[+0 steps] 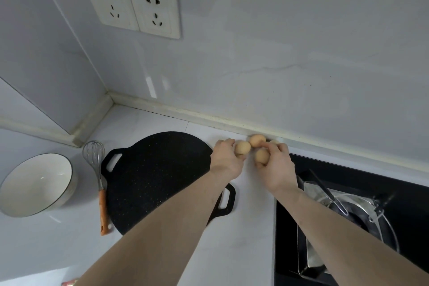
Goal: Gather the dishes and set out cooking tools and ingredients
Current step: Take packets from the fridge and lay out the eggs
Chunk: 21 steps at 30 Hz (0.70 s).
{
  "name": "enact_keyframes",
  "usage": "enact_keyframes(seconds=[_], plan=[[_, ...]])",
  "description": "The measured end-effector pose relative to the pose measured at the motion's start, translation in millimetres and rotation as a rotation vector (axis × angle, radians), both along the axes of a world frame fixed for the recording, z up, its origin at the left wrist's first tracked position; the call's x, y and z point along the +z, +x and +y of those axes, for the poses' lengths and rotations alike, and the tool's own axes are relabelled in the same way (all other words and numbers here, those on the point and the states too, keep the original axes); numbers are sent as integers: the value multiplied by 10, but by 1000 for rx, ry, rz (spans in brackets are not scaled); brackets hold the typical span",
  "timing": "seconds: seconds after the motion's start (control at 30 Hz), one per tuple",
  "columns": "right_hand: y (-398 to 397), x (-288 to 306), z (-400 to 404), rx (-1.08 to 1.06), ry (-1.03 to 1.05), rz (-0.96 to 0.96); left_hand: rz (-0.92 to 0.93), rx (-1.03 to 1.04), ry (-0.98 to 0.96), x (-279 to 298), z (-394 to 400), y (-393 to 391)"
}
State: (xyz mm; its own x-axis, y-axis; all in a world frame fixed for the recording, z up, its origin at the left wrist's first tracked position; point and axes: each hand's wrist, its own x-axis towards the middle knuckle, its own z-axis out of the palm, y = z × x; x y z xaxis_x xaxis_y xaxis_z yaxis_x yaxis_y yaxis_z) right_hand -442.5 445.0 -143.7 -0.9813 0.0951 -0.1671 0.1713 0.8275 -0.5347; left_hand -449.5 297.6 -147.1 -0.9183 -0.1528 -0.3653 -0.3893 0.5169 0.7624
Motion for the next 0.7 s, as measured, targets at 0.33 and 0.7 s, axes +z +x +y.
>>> enact_keyframes(seconds=[0.33,0.7], plan=[[113,82,-47,-10,105,-42,97,-10,-19,162,-418,384],[1663,393,-727,170,-238,78,256,26,-200,599,-1672,2389]])
